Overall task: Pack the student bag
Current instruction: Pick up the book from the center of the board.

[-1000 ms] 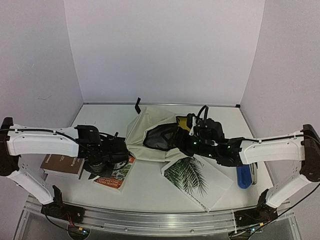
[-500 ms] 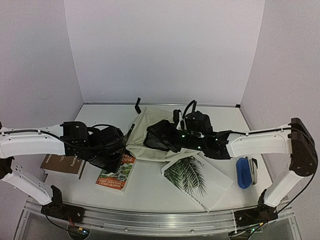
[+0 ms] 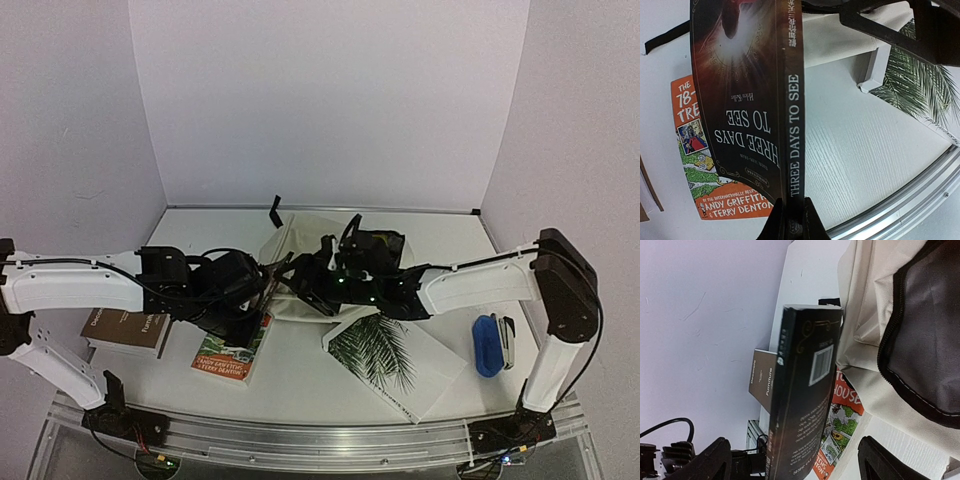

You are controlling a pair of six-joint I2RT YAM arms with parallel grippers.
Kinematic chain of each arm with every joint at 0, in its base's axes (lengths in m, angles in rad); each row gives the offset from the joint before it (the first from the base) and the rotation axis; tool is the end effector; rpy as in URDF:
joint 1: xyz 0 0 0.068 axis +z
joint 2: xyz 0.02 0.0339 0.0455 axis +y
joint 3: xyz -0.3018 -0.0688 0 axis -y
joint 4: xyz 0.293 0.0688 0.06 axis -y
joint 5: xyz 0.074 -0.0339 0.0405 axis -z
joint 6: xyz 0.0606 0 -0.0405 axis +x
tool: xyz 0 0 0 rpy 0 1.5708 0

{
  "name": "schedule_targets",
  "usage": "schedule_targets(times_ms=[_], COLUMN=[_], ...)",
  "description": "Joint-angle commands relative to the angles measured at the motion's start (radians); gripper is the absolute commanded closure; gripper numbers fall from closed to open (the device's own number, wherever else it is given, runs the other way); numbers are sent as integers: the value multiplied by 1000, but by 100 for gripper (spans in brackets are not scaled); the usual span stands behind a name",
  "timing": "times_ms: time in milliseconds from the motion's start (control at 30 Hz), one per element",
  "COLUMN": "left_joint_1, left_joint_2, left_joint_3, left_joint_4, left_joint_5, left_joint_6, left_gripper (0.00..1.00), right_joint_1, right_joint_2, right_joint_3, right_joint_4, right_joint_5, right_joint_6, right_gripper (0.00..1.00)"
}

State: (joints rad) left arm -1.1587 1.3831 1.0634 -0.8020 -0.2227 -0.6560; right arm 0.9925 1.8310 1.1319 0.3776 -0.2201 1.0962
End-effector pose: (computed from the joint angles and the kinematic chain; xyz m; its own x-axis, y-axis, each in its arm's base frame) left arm 0.1398 -0.2865 0.2550 -0.8076 0.3622 -0.4654 0.4577 0.8827 -0.1071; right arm 0.2550 0.4149 0.2204 -0.9065 0.1992 -0.3722 -0.2716 0.3999 0.8754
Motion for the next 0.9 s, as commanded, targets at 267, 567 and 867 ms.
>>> schedule_targets(times_ms=[267, 567, 867], left_joint_1=[-4, -5, -5], left_joint_2=[18, 53, 28], left_joint_3=[17, 35, 14], left_joint_4=[175, 187, 224], left_joint_5=[83, 94, 126], left_joint_6=[33, 42, 31], left_gripper=[100, 88, 60], right_joint_1=[20, 33, 35], right_joint_2=[147, 181, 200], right_joint_3=[112, 129, 117], right_joint_4=[40, 12, 4], right_joint_5=[1, 14, 11], right_joint_6=[22, 11, 6], right_gripper=[30, 41, 63])
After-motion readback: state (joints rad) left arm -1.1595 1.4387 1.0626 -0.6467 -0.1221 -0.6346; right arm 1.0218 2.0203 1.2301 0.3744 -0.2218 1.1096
